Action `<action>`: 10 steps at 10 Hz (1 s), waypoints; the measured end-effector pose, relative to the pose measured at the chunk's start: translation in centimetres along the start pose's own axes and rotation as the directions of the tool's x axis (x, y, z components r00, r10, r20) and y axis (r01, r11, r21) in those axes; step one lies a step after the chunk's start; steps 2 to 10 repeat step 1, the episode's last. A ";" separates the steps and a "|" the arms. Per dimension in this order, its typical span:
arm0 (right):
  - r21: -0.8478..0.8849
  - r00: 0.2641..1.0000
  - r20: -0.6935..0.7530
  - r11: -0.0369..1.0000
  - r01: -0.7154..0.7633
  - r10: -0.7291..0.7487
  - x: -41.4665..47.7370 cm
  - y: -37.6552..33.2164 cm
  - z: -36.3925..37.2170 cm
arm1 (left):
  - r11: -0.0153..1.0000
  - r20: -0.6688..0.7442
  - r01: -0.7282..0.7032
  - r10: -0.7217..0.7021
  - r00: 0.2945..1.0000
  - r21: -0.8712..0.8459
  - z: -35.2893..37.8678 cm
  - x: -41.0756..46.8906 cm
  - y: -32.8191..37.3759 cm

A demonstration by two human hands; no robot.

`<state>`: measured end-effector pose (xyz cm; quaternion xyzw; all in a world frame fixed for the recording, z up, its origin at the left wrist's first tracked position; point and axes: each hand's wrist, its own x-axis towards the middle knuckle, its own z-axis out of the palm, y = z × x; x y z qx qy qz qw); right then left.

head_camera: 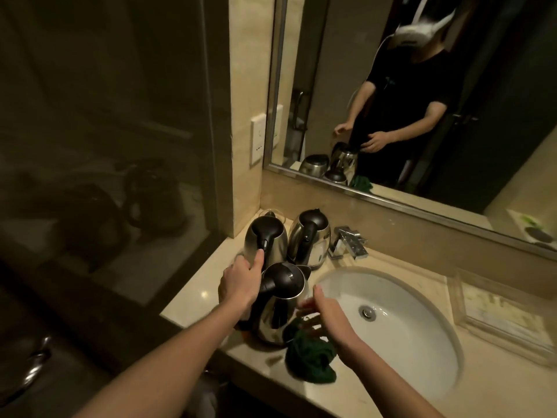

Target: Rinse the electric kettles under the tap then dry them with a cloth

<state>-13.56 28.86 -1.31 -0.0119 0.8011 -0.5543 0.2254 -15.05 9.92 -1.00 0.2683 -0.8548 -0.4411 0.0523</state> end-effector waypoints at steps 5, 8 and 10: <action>0.371 0.980 0.193 0.928 -0.025 -0.051 -2.6 -4.9 -1.0 | 0.821 0.465 0.293 -0.039 0.884 -0.490 -3.5 -2.4 2.9; 0.371 0.980 0.193 0.928 -0.025 -0.051 -2.6 -4.9 -1.0 | 0.821 0.465 0.293 -0.039 0.884 -0.490 -3.5 -2.4 2.9; 0.371 0.980 0.193 0.928 -0.025 -0.051 -2.6 -4.9 -1.0 | 0.821 0.465 0.293 -0.039 0.884 -0.490 -3.5 -2.4 2.9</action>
